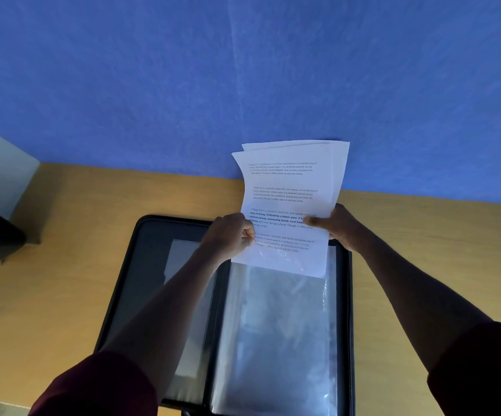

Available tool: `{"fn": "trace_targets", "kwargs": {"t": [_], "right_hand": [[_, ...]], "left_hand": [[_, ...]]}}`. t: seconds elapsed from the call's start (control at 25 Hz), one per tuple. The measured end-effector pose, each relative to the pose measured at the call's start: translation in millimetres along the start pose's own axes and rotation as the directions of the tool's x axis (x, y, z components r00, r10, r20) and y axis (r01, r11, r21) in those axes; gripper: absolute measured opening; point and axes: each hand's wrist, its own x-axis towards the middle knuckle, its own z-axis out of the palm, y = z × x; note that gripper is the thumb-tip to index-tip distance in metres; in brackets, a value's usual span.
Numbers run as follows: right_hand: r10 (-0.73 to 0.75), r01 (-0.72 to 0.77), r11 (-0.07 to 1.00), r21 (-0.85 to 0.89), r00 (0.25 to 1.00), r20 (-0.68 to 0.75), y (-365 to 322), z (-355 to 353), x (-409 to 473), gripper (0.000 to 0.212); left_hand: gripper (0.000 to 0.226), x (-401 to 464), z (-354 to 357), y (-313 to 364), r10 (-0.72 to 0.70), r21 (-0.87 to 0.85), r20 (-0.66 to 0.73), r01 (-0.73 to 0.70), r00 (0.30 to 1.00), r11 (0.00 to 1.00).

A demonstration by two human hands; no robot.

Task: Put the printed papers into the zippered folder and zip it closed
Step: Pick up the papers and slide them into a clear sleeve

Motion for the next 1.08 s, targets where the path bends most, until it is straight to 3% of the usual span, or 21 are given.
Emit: {"fn": "trace_targets", "kwargs": {"t": [0.36, 0.6, 0.72, 0.84, 1.08], "right_hand": [[0.029, -0.029, 0.999, 0.018, 1.0, -0.002, -5, -3, -3, 0.032], [0.055, -0.054, 0.996, 0.075, 0.998, -0.017, -2, -2, 1, 0.036], [0.044, -0.045, 0.997, 0.057, 0.999, 0.016, -4, -3, 0, 0.035], [0.051, -0.053, 0.997, 0.056, 0.998, 0.045, -8, -4, -1, 0.031], [0.062, -0.074, 0.993, 0.093, 0.991, 0.122, -14, -6, -3, 0.04]], "left_hand": [[0.004, 1, 4, -3, 0.003, -0.026, -0.002, -0.003, 1.0, 1.0], [0.005, 1, 12, -12, 0.037, -0.137, -0.031, -0.041, 0.999, 0.99], [0.028, 6, 19, -22, -0.072, -0.283, -0.165, 0.023, 0.984, 0.959], [0.055, 16, 16, -21, -0.233, -0.411, -0.172, 0.145, 0.957, 0.9], [0.022, 33, 12, -25, -0.337, -0.69, -0.07, 0.198, 0.939, 0.696]]}}
